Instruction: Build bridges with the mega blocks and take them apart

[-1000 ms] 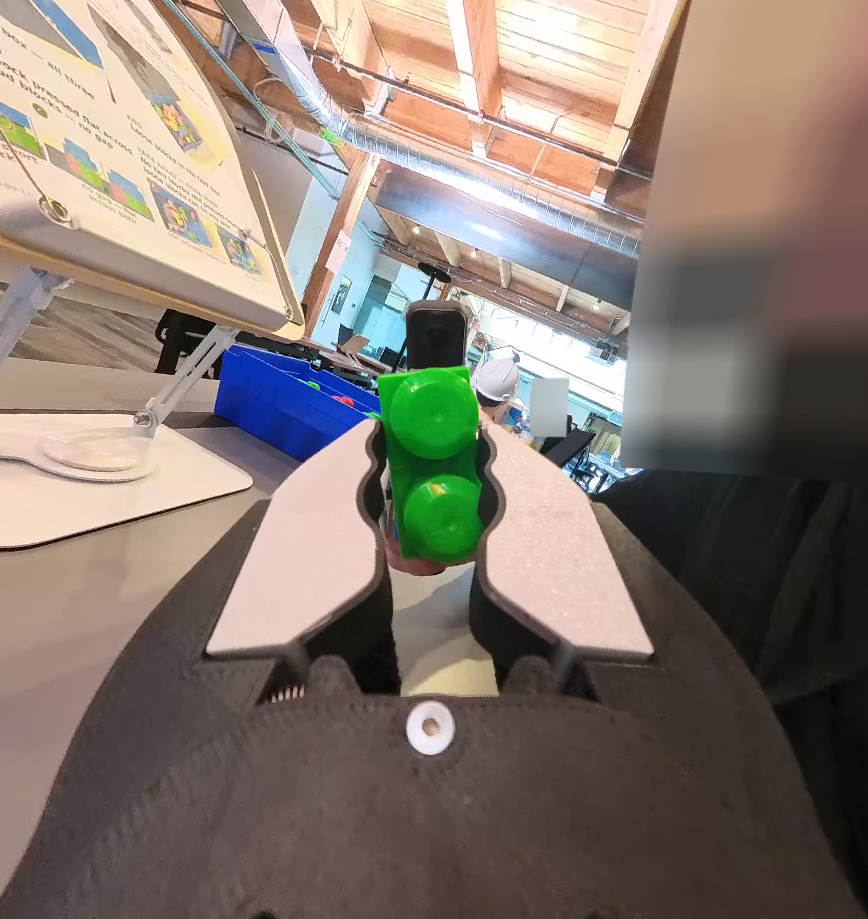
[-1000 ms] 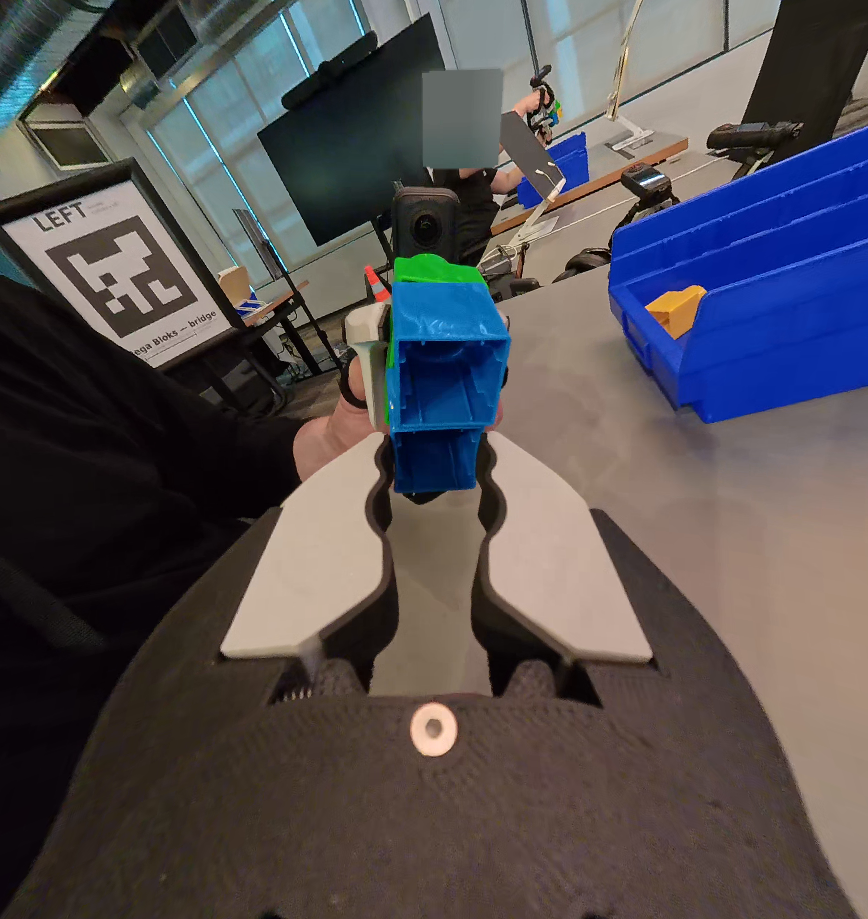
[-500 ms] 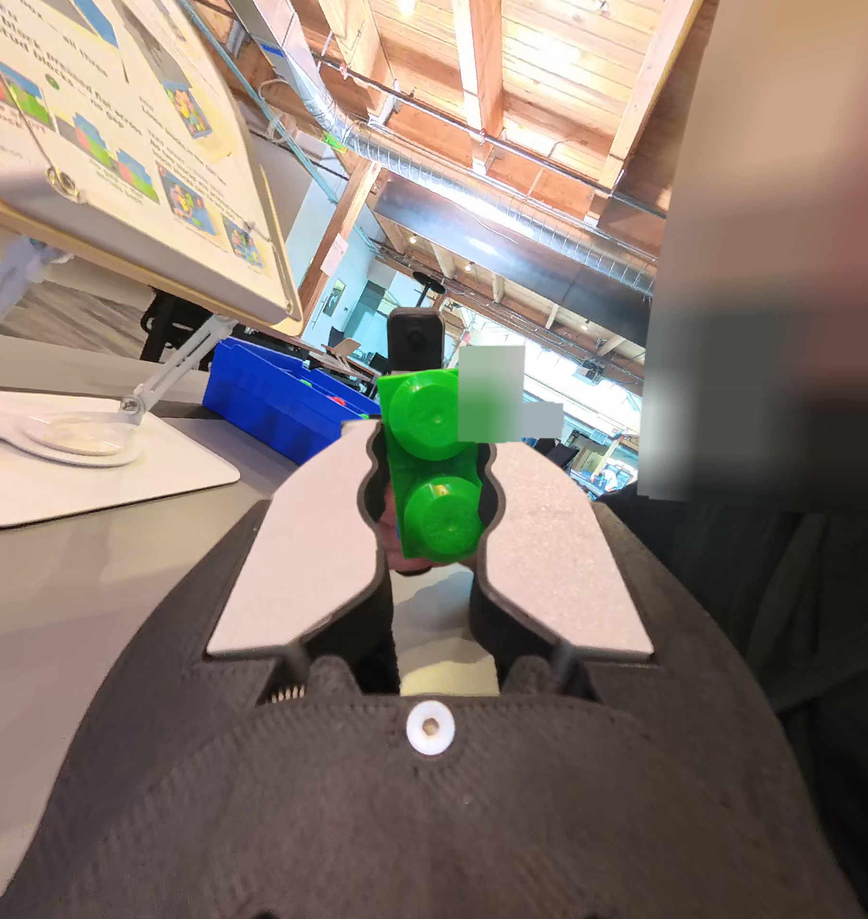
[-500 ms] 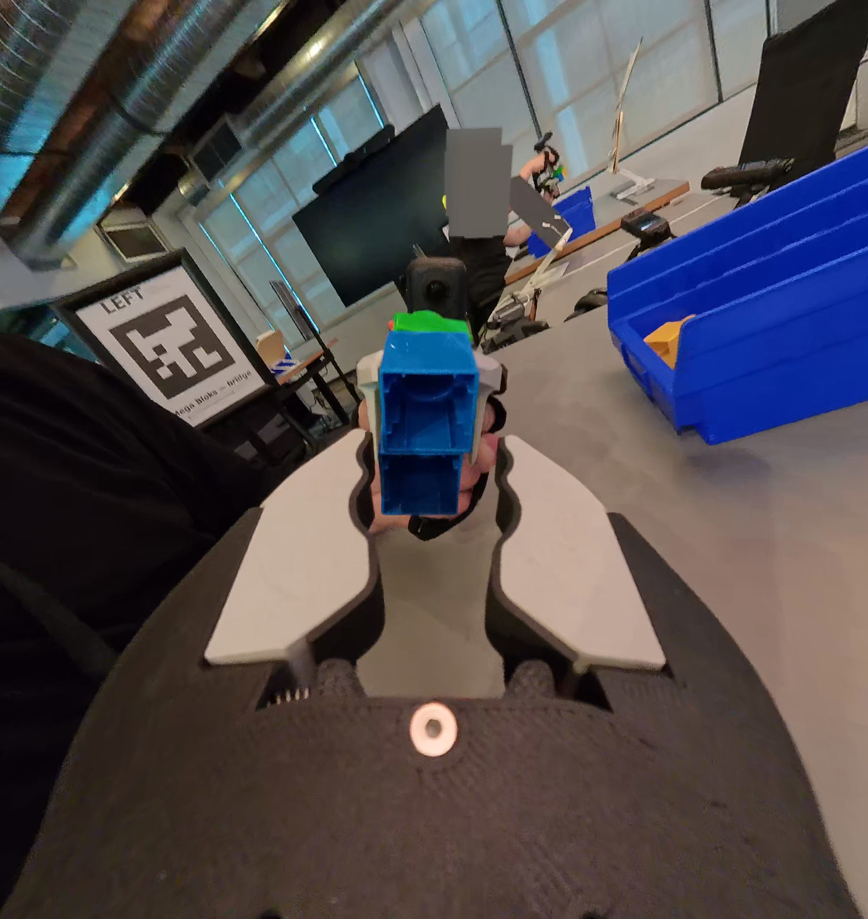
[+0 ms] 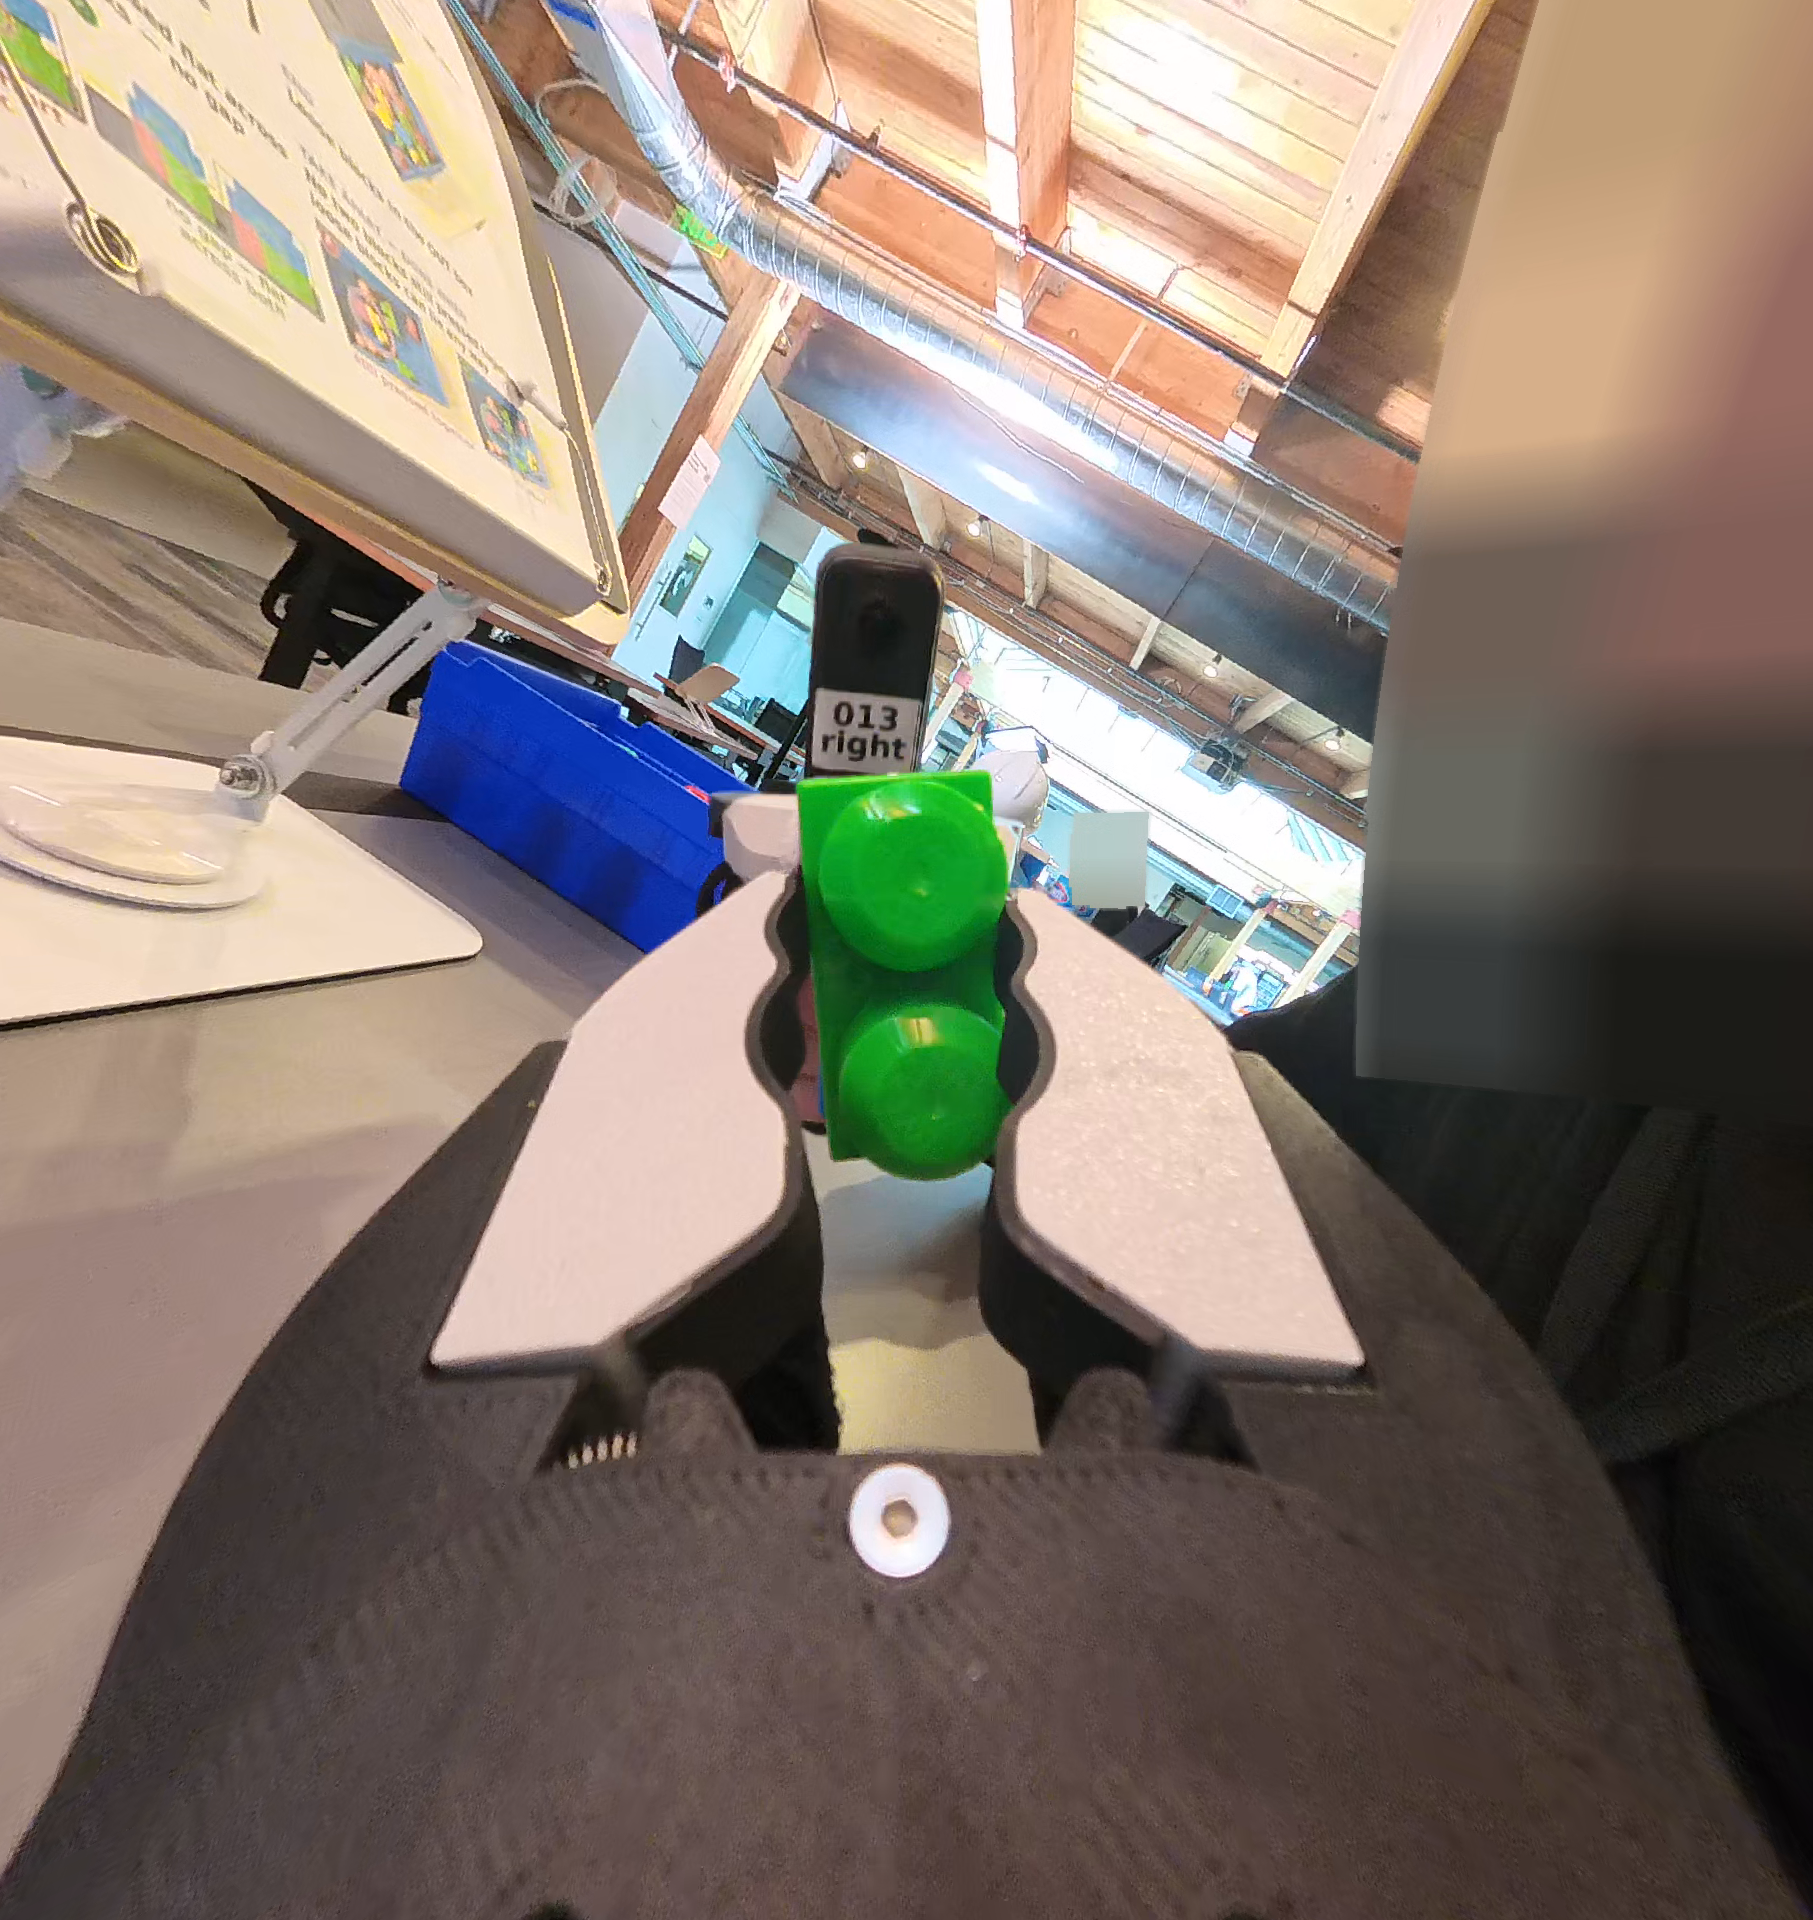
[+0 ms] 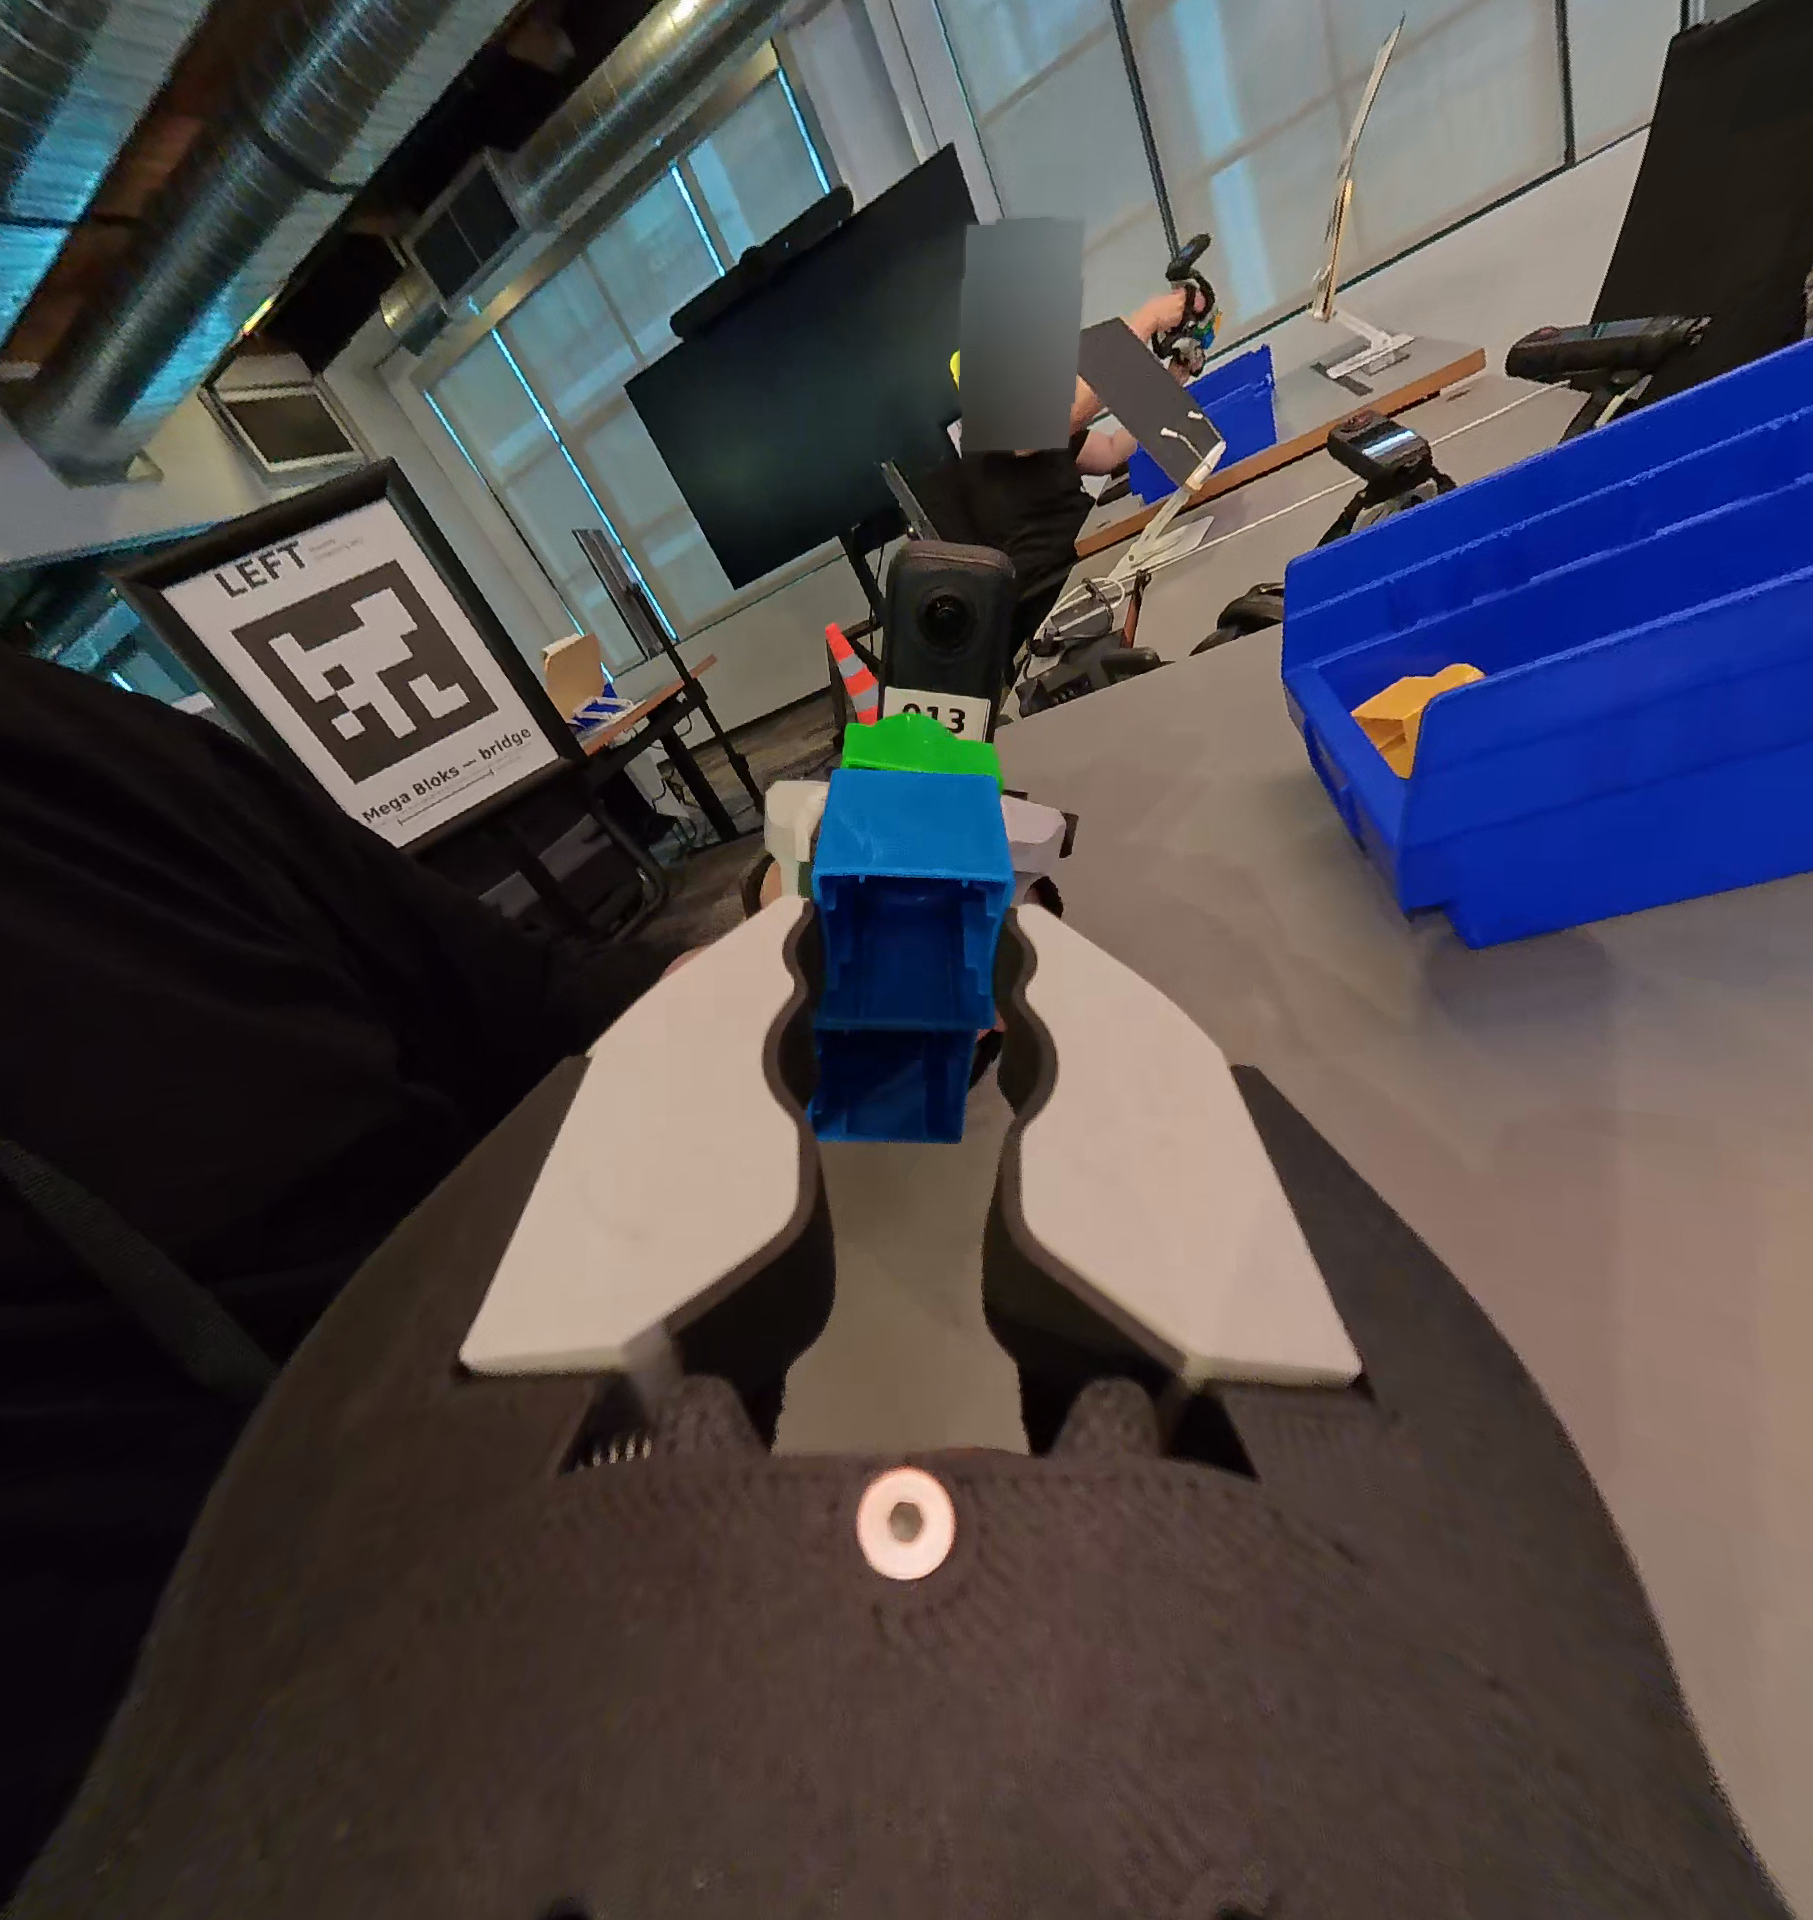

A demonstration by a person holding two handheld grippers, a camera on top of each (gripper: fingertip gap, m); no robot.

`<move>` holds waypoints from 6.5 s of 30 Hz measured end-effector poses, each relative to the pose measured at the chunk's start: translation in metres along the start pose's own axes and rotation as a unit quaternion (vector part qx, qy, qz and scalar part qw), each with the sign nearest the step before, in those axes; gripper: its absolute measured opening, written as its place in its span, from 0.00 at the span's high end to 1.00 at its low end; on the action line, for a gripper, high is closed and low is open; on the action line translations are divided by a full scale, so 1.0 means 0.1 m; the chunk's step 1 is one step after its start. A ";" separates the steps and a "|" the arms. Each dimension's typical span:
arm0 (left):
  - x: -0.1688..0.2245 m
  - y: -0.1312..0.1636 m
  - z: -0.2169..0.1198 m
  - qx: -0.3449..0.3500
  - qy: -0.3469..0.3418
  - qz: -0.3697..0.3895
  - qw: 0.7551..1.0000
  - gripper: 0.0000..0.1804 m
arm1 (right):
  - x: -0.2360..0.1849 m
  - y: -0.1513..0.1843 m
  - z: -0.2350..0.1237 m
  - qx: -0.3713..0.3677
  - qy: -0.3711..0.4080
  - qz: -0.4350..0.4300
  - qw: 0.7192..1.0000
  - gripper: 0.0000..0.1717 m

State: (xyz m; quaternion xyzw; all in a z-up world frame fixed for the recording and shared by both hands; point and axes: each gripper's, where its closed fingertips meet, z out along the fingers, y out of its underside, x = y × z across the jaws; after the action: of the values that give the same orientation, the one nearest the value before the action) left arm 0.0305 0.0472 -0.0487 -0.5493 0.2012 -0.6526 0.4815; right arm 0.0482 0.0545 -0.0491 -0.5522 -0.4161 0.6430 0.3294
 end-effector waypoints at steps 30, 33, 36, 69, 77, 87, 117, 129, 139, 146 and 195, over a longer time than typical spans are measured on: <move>-0.27 0.11 -0.01 -0.023 -0.040 -0.052 0.998 0.79 | 0.33 -0.02 0.03 0.079 0.014 0.122 0.989 0.80; -0.27 0.01 -0.05 0.009 -0.038 -0.055 0.998 0.79 | 0.31 0.03 0.03 0.067 -0.002 0.127 0.990 0.73; -0.29 0.00 -0.07 0.016 -0.036 -0.066 0.997 0.79 | 0.27 0.15 0.10 0.041 -0.014 0.123 0.991 0.74; -0.45 0.05 -0.12 0.025 -0.053 -0.125 0.990 0.80 | 0.38 0.14 0.03 0.027 0.016 0.112 0.993 0.76; -0.58 0.14 -0.15 0.021 -0.072 -0.183 0.980 0.80 | 0.51 0.19 -0.04 0.017 0.046 0.111 0.993 0.82; -0.51 0.17 -0.11 -0.009 -0.064 -0.161 0.985 0.80 | 0.53 0.14 -0.08 -0.004 0.087 0.029 0.996 0.73; -0.23 0.64 0.17 -0.348 -0.017 0.013 0.937 0.80 | 0.15 0.32 -0.13 -0.165 -0.005 -0.020 0.986 0.79; -0.26 0.24 0.31 -0.165 0.002 -0.003 0.986 0.80 | 0.25 -0.15 -0.15 0.059 0.009 0.032 0.998 0.79; -0.24 0.18 0.26 -0.170 -0.004 -0.007 0.985 0.80 | 0.22 -0.09 -0.14 0.022 -0.003 0.025 0.999 0.78; -0.24 0.07 0.22 -0.137 0.007 -0.022 0.990 0.80 | 0.22 0.00 -0.14 -0.023 -0.006 0.016 1.000 0.79; -0.13 -0.03 0.18 -0.185 -0.015 0.111 0.976 0.82 | 0.09 0.28 0.02 -0.139 0.017 -0.021 0.990 0.80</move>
State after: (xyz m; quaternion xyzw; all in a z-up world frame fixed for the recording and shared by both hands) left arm 0.0444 0.0644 -0.0471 -0.6124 0.3712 -0.5384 0.4442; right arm 0.0453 0.0493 -0.0783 -0.5947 -0.5073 0.5624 0.2697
